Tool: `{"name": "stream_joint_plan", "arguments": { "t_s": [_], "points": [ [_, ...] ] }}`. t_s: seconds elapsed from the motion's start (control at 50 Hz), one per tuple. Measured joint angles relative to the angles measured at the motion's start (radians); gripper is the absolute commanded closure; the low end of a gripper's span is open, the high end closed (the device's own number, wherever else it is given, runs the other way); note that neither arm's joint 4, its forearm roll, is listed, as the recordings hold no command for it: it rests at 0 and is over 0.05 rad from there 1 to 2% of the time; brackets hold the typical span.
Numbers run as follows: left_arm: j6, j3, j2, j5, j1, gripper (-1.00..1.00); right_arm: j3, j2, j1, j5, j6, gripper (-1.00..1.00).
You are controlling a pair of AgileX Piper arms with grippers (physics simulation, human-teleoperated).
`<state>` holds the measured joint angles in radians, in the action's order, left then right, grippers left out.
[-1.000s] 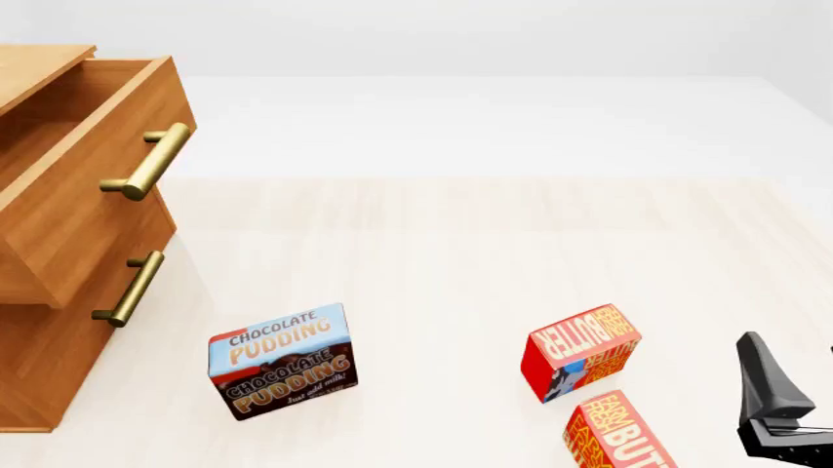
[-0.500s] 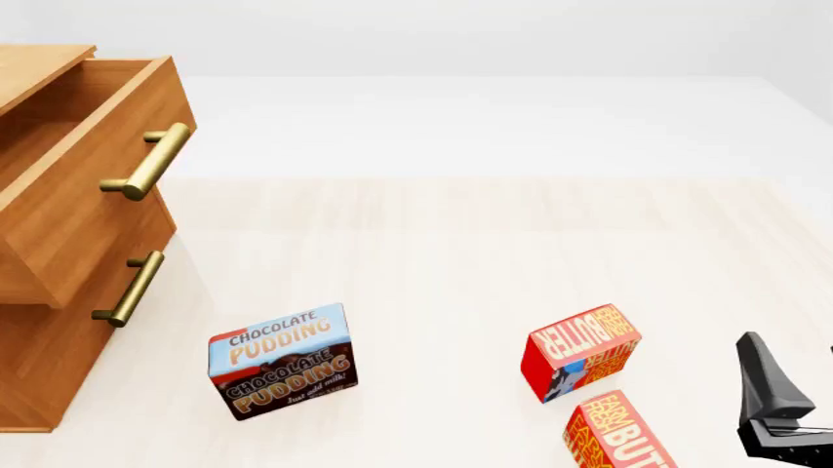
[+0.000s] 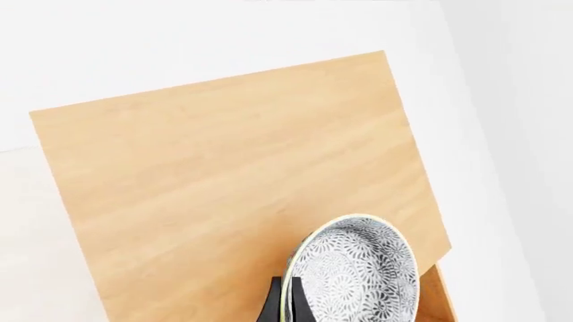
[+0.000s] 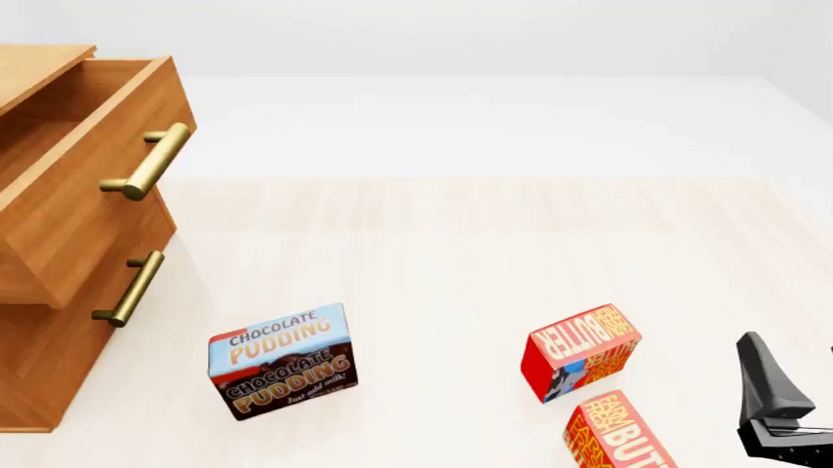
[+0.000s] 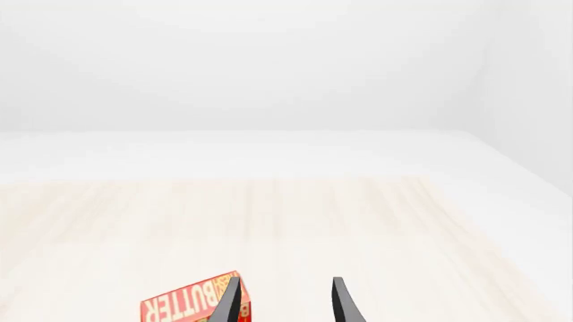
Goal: Put the bowl in the top drawer of the cabinet.
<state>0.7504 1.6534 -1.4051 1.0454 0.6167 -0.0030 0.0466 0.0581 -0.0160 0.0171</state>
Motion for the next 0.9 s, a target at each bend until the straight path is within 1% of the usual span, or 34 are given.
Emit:
{"name": "stream_joint_plan", "arguments": {
  "t_s": [0.06, 0.08, 0.32, 0.54, 0.9],
  "points": [
    [-0.003, 0.003, -0.006, 0.0, 0.007, 1.0, 0.0, 0.0, 0.0, 0.0, 0.0, -1.0],
    [-0.003, 0.004, -0.008, 0.0, 0.009, -1.0, 0.0, 0.0, 0.0, 0.0, 0.0, -1.0],
    [-0.002, 0.007, -0.01, -0.002, 0.019, -1.0, 0.0, -0.001, -0.001, 0.001, 0.0, -1.0],
    [0.01, 0.006, 0.006, 0.0, 0.008, -1.0, 0.0, -0.003, -0.001, 0.002, 0.0, -1.0],
    [0.088, -0.005, 0.123, 0.022, -0.081, -1.0, 0.0, -0.01, -0.002, 0.005, -0.001, -1.0]
  ]
}}
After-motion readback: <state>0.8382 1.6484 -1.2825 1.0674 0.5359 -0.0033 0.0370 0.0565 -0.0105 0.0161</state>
